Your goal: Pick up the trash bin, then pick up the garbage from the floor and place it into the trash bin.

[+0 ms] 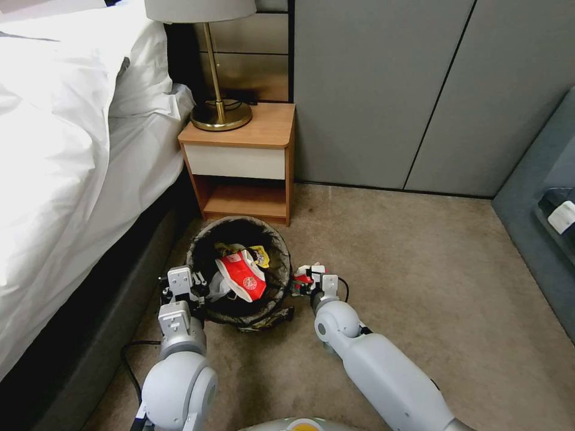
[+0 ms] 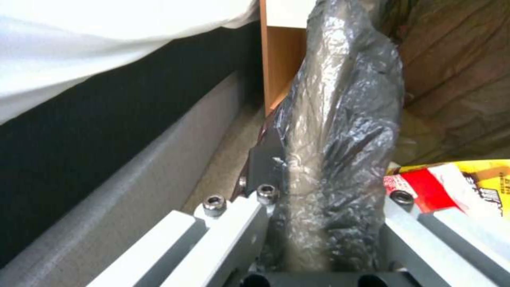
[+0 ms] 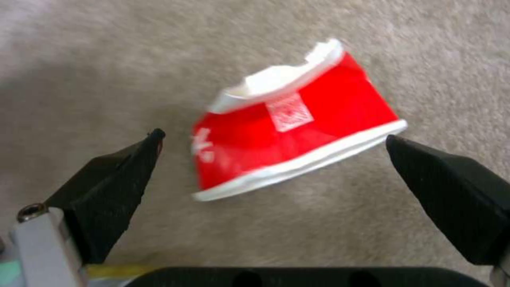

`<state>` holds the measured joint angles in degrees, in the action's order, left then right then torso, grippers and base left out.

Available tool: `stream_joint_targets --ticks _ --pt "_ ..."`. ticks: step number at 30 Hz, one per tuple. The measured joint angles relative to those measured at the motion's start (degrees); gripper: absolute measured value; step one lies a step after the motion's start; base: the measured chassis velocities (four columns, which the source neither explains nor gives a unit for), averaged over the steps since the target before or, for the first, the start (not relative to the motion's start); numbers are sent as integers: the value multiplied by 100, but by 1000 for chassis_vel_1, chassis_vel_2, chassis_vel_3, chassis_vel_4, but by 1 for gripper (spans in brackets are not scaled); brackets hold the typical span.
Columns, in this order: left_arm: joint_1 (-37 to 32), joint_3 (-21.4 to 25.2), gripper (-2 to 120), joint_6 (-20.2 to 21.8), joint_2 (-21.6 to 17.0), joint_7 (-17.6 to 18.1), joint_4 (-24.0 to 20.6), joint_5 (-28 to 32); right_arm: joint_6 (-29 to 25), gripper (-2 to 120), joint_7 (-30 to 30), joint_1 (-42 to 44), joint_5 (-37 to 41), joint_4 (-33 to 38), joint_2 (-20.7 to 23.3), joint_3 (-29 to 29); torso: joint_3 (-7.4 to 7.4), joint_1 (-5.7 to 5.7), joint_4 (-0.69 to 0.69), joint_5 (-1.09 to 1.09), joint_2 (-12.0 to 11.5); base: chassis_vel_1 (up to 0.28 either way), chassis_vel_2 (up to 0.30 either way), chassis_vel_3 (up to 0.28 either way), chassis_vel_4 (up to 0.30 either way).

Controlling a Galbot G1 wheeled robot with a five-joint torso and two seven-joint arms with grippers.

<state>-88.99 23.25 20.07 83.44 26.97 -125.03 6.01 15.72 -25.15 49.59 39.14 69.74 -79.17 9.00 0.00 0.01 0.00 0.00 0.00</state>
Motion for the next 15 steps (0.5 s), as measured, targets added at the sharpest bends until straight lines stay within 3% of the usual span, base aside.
stream_joint_targets --ticks 9,15 --pt "-31 -49 0 -4 35 0 45 -64 -372 100 305 -340 -295 -1060 -321 -308 0 0 0 0 0 0 0 0 0" --pt "-69 -71 0 -18 42 -4 48 -103 -509 100 507 -474 -367 -1320 -448 -386 0 0 0 0 0 0 0 0 0"
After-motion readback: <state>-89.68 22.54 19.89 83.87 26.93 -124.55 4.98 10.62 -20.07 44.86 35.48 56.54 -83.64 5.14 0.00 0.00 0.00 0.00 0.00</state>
